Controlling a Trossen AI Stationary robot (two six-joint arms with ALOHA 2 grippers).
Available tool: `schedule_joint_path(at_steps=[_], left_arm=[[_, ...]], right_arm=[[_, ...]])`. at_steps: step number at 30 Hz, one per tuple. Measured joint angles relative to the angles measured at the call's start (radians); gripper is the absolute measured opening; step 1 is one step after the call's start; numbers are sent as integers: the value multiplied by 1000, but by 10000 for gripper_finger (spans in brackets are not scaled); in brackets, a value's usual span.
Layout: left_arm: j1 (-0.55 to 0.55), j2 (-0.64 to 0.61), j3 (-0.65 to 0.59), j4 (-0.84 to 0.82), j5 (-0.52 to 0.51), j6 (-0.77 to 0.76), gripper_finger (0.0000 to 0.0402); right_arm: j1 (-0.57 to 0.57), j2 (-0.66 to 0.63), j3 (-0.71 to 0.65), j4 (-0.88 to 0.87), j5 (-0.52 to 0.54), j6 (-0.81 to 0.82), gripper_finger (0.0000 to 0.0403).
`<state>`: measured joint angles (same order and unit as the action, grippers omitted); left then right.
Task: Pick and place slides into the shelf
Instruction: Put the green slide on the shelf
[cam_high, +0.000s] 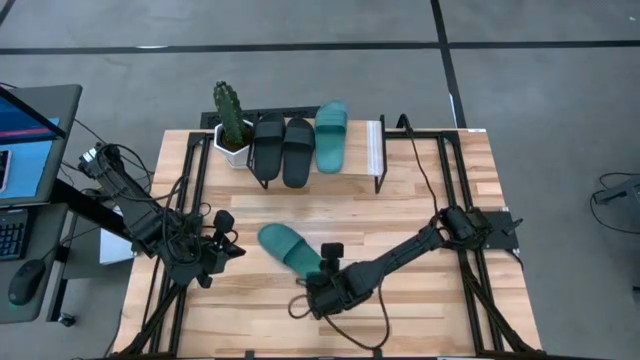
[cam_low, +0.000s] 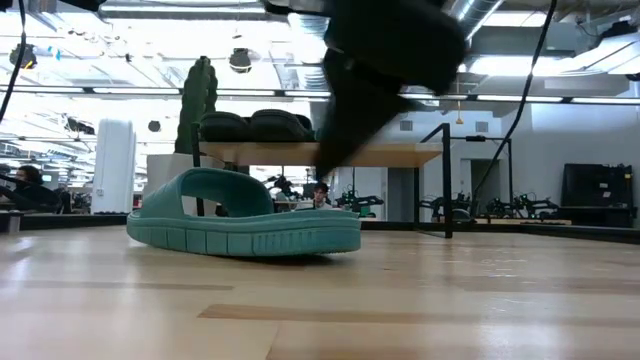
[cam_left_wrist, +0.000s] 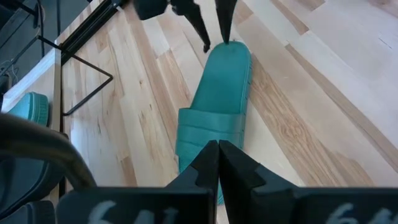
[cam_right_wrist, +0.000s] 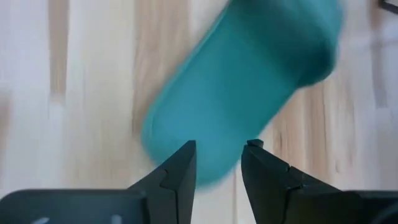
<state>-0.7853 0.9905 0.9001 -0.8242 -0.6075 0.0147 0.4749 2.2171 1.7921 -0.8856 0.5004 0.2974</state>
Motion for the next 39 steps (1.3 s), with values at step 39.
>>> schedule_joint_path(at_steps=[39], left_arm=[[0,26,-1,8,8,-145,2]], right_arm=[[-76,49,-3,53,-444,-404,116]])
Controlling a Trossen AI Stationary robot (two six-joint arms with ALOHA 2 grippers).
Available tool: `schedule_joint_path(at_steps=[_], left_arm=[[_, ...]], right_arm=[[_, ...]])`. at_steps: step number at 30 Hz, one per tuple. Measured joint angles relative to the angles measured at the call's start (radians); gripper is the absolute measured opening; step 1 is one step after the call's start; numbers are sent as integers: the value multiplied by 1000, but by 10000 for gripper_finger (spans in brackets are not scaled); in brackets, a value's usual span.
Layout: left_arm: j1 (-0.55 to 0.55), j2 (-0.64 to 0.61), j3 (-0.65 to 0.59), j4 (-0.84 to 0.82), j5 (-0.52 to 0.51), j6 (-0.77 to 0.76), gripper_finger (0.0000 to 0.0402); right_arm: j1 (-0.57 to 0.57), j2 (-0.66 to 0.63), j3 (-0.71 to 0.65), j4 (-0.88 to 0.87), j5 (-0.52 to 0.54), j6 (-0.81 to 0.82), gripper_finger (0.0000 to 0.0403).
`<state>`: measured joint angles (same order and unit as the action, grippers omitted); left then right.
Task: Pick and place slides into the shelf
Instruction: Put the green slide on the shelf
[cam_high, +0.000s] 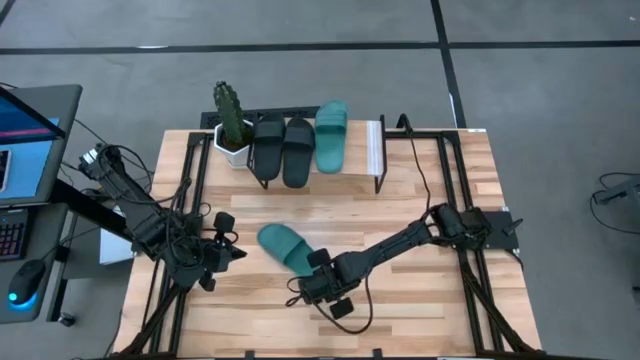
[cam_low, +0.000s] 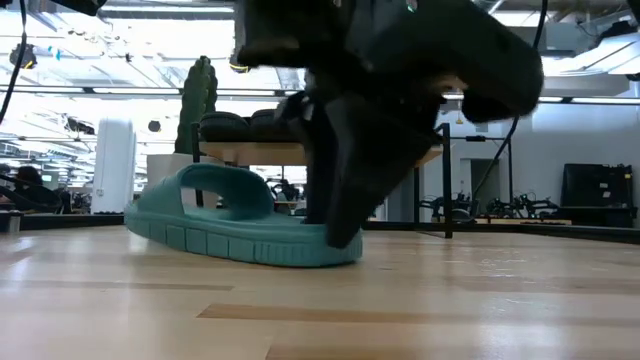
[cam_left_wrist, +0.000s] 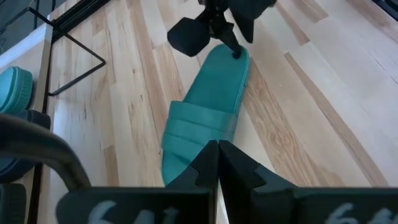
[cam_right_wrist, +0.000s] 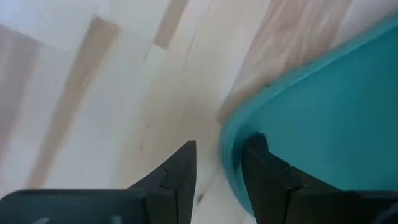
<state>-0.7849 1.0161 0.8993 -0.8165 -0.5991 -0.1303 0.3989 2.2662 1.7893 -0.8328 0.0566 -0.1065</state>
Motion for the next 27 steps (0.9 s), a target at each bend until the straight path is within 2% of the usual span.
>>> schedule_joint_path(at_steps=[5,13,27], left_arm=[[0,0,0,3,0,-1,2],[0,0,0,6,12,-6,2],[0,0,0,6,20,-36,2]], right_arm=[[-10,24,5,35,-47,1,116],[-60,61,5,58,-226,-4,116],[-105,63,6,13,-238,-36,116]])
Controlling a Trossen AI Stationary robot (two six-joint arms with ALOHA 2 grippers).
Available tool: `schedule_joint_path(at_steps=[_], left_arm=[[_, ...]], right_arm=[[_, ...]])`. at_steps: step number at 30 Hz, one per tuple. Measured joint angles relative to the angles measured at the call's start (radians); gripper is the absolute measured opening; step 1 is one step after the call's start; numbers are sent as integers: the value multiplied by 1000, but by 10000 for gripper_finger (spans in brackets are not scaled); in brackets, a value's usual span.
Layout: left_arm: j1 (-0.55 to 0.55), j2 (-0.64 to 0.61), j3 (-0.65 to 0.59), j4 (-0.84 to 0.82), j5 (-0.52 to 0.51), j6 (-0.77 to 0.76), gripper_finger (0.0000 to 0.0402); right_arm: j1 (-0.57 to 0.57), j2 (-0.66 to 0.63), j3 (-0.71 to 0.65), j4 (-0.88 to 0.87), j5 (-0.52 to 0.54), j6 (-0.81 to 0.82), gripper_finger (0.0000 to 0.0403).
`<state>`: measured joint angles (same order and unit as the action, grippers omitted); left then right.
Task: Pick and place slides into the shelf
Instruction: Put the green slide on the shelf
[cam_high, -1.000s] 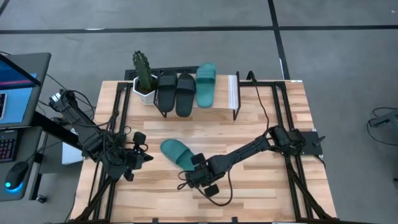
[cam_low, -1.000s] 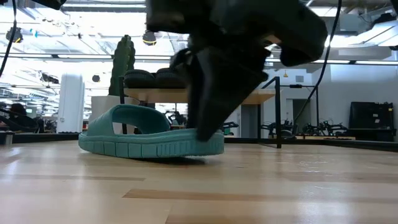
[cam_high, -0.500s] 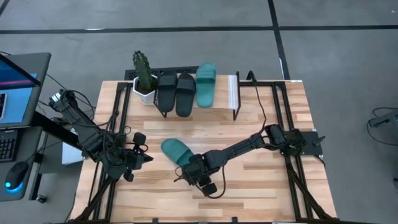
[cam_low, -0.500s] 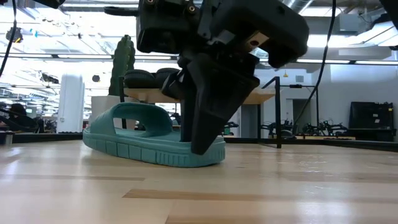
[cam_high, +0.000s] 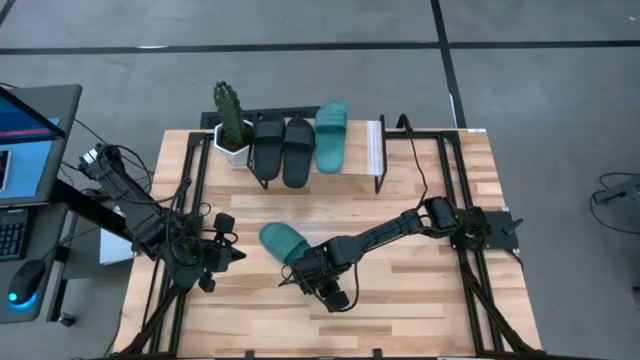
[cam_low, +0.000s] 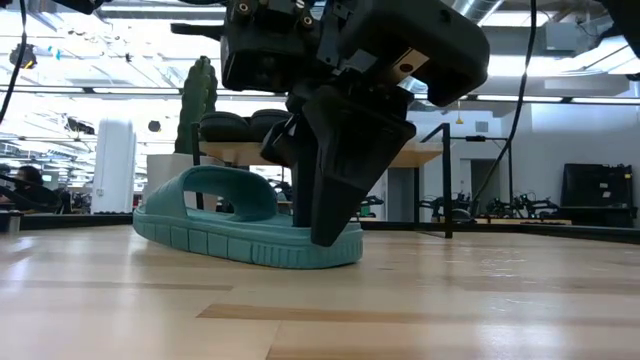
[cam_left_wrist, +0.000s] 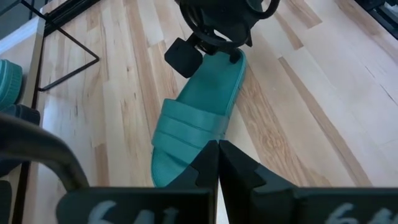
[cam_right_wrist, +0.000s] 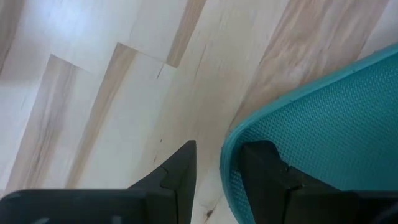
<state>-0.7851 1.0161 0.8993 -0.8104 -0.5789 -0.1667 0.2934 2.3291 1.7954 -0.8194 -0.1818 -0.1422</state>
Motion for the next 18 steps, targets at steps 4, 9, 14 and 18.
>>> schedule_joint_path(at_steps=[4,9,14,18], left_arm=[[0,0,0,0,1,-15,2],[0,0,0,0,23,-18,2],[0,0,0,0,25,-23,2],[0,0,0,0,25,-29,2]], right_arm=[[-11,1,0,-9,1,-19,116],[-7,1,0,-12,66,-19,116],[17,1,0,-9,220,-16,116],[27,2,0,-5,313,7,111]])
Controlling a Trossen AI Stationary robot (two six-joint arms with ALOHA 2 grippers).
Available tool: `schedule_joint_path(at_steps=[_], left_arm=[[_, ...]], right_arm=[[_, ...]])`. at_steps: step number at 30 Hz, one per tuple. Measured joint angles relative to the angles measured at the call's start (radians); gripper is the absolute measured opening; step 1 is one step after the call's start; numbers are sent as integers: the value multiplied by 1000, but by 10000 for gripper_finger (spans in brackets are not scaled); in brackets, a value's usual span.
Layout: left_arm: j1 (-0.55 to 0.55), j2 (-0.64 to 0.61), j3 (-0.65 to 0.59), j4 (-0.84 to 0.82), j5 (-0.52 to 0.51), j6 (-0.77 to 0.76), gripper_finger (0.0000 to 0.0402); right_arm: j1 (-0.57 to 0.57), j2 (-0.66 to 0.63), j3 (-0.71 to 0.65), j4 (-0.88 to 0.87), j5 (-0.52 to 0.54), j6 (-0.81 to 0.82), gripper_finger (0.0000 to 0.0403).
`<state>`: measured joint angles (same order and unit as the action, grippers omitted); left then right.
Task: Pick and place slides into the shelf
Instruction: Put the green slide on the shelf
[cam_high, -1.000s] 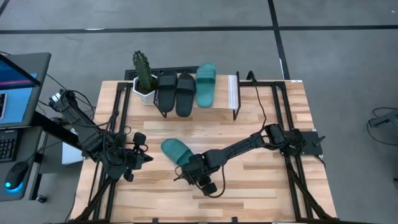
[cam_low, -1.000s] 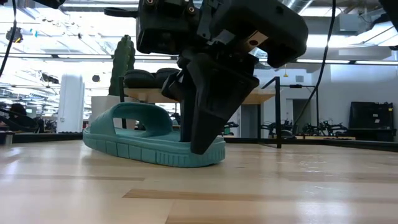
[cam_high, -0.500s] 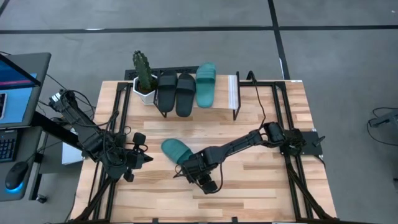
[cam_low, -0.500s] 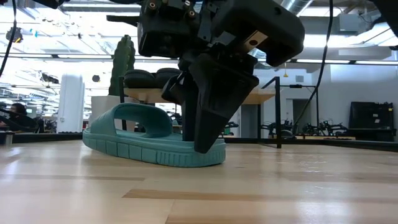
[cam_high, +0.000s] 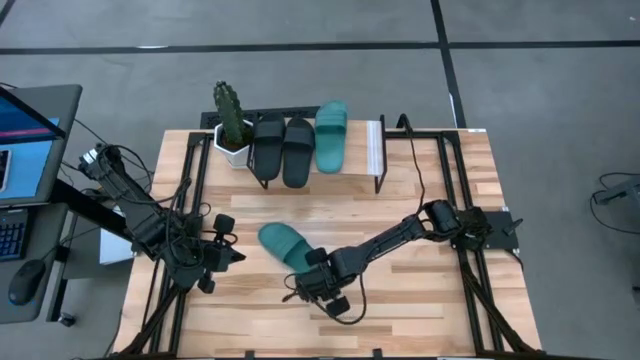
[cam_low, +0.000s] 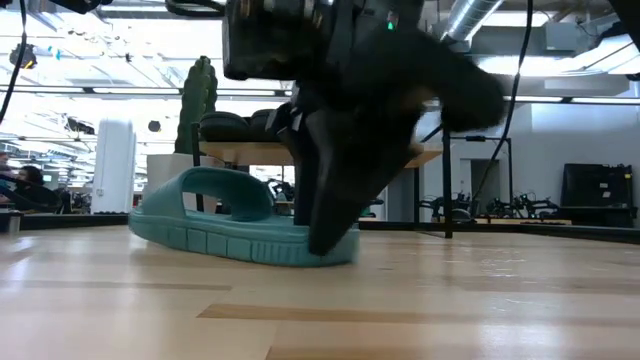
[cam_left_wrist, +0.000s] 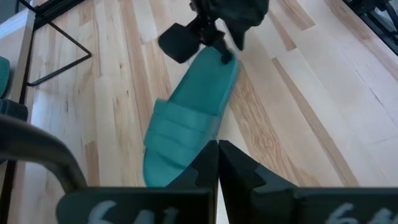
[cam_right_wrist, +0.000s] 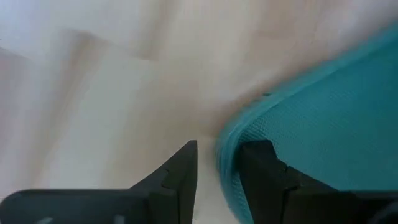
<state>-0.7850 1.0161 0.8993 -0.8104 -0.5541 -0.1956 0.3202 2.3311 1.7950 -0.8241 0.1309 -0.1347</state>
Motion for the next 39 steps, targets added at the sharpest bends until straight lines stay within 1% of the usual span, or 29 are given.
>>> schedule_joint_path(at_steps=[4,7,10,14,15,28,30,36,37,39], left_arm=[[0,0,0,0,0,-7,2],[0,0,0,0,1,-10,2],[0,0,0,1,9,-11,2],[0,0,0,0,10,-10,2],[0,0,0,0,10,-10,2],[0,0,0,0,11,-18,2],[0,0,0,0,18,-23,2],[0,0,0,0,23,-29,2],[0,0,0,0,23,-29,2],[0,0,0,0,23,-28,2]], right_arm=[[-1,8,-6,-6,220,36,92],[1,9,-29,20,296,62,75],[0,3,-55,45,283,82,57],[5,-1,-73,62,273,82,16],[8,-2,-75,64,273,84,12],[54,-16,-72,29,253,231,2],[66,-24,-61,-17,249,251,1],[114,-51,-13,-294,202,359,1],[125,-56,-8,-325,194,374,1],[147,-59,1,-335,177,401,0]])
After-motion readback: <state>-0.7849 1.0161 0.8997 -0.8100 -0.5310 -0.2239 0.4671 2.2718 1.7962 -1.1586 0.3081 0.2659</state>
